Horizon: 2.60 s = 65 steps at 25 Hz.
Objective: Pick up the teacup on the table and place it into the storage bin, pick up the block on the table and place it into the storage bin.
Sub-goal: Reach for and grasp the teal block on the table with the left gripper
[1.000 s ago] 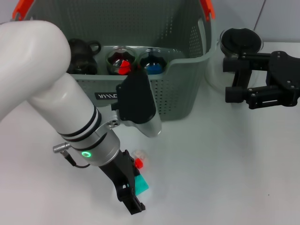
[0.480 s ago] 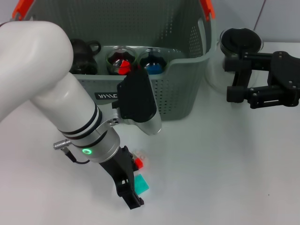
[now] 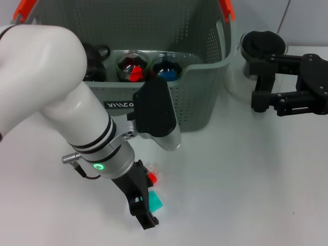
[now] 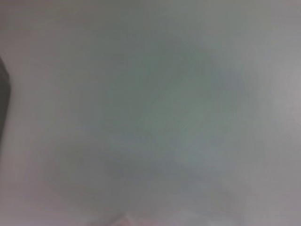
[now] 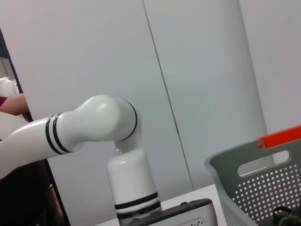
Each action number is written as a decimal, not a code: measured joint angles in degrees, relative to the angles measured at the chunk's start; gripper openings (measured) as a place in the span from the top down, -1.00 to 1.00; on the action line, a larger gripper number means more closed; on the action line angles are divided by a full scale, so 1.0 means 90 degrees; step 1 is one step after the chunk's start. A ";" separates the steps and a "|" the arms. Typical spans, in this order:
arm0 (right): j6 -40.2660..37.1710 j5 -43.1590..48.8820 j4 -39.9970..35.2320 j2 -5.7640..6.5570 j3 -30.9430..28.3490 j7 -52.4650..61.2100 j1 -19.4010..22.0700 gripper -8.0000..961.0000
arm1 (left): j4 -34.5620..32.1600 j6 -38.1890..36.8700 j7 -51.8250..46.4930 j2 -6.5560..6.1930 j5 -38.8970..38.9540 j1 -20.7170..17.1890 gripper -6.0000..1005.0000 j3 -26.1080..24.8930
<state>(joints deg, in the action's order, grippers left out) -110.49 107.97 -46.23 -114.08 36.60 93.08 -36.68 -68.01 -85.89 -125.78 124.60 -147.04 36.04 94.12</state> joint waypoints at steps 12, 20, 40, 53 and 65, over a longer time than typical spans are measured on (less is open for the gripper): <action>0.0002 -0.0005 0.0000 -0.0006 -0.0116 -0.0044 0.0006 -0.93 | -0.0092 -0.0010 -0.0052 0.0003 -0.0013 0.0009 -0.80 0.0061; 0.0040 -0.0005 0.0000 -0.0021 -0.0115 -0.0084 0.0004 -0.93 | -0.0135 0.0041 -0.0106 0.0013 -0.0204 -0.0039 -0.80 0.0194; 0.0026 -0.0063 0.0000 -0.0049 -0.0112 -0.0188 0.0026 -0.93 | -0.0160 0.0022 -0.0193 0.0023 -0.0146 -0.0054 -0.67 0.0278; 0.0032 -0.0081 -0.0001 -0.0049 -0.0112 -0.0233 0.0043 -0.93 | -0.0167 0.0127 -0.0244 0.0023 -0.0186 -0.0020 -0.52 0.0331; 0.0005 -0.0093 -0.0001 -0.0049 -0.0112 -0.0245 0.0043 -0.93 | -0.0143 0.0211 -0.0258 0.0023 -0.0168 -0.0022 -0.16 0.0388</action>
<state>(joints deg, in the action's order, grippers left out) -110.44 107.13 -46.23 -114.52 35.59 90.87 -36.29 -69.30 -83.99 -128.10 124.81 -148.56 35.84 97.61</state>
